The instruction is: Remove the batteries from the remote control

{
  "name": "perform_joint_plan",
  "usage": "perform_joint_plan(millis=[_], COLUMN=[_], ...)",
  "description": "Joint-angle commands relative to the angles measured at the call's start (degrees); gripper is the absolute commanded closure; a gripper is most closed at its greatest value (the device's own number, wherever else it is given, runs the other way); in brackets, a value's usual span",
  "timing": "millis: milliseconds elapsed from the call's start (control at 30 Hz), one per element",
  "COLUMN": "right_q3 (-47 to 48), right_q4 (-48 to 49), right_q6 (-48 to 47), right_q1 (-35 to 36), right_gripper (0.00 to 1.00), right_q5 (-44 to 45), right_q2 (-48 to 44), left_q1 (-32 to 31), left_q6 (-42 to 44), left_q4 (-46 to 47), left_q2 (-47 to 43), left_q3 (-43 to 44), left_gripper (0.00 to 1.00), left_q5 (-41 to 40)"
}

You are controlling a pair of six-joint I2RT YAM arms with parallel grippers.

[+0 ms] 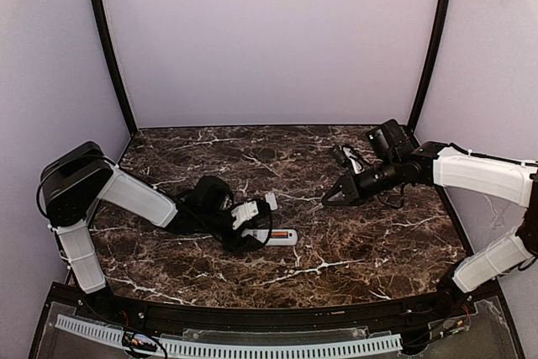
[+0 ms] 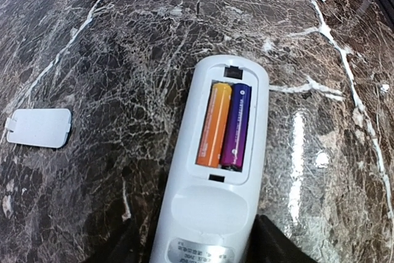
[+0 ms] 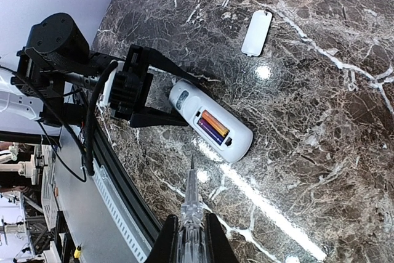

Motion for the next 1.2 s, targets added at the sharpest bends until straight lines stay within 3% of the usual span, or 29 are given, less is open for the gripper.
perform_joint_plan(millis=[0,100,233,600,800,1000,1067,1100,1167], right_q3=[-0.8,-0.6,-0.6,-2.1,-1.6,-0.8,-0.2,0.1,0.7], right_q4=[1.7,0.9,-1.3,-2.6,-3.5,-2.7,-2.3,-2.1,-1.9], right_q6=[0.6,0.3,-0.5,-0.2,0.2,0.1,0.0,-0.1,-0.1], right_q1=[-0.4,-0.4,-0.6,-1.8,-1.8,-1.8,-1.8,-1.8,-1.8], right_gripper=[1.0,1.0,1.0,1.0,1.0,1.0,1.0,1.0,1.0], right_q5=[1.3,1.8,3.6,9.5,12.8,14.3,14.4,14.3,14.2], right_q2=[0.4,-0.3,-2.5,-8.2,-8.6,-7.1,-6.3,-5.8,-4.9], left_q1=[-0.2,-0.7,-2.7,-9.6,-13.8,-16.5,-16.6,-16.6,-16.6], left_q6=[0.8,0.8,0.3,-10.7,-16.3,-17.3,-17.5,-17.5,-16.8], left_q4=[-2.3,-3.4,-4.3,1.2,3.5,4.9,7.1,8.1,11.3], left_q2=[0.6,0.6,0.5,5.4,9.6,11.0,10.8,10.5,10.1], left_q3=[2.2,3.1,4.7,10.4,13.3,13.2,11.8,11.1,9.3], left_gripper=[0.45,0.57,0.62,0.62,0.61,0.43,0.32,0.18,0.04], left_q5=[2.6,2.9,2.2,-0.8,-6.7,-10.3,-10.8,-11.0,-11.0])
